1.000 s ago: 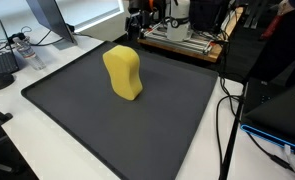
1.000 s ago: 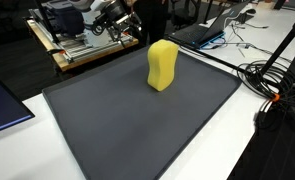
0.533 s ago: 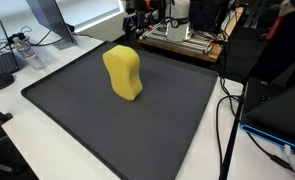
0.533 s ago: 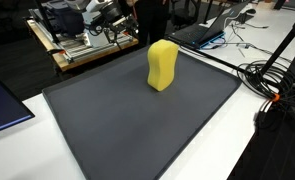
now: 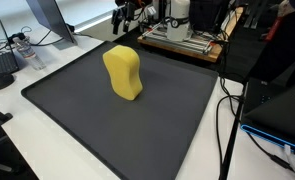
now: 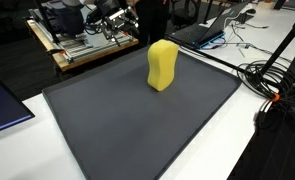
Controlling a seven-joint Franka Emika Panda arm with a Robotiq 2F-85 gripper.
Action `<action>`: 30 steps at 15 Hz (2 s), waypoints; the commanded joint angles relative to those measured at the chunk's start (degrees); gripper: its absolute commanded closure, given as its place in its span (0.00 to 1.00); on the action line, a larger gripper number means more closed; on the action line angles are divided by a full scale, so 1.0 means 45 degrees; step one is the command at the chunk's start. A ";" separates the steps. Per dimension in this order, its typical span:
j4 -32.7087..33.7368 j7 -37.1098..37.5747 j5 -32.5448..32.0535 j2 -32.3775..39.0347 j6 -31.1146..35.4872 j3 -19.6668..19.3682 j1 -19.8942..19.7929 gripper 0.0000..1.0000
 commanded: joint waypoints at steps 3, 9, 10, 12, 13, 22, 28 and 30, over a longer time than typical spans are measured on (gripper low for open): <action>0.1727 -0.0575 -0.0779 0.0566 0.1741 -0.0093 0.0017 0.00; 0.3438 0.1342 -0.2988 0.1492 0.1427 0.0212 0.0310 0.00; 0.3682 0.1418 -0.3209 0.1585 0.1340 0.0235 0.0364 0.00; 0.4256 0.1509 -0.3719 0.1902 0.1456 0.0315 0.0501 0.00; 0.4515 0.1473 -0.3890 0.2042 0.1553 0.0350 0.0568 0.00; 0.6478 0.1540 -0.5510 0.3556 0.1794 0.0466 0.1540 0.00; 0.7213 0.1416 -0.6667 0.4276 0.1712 0.0348 0.2120 0.00; 0.7392 0.1262 -0.6815 0.4359 0.1655 0.0385 0.2247 0.00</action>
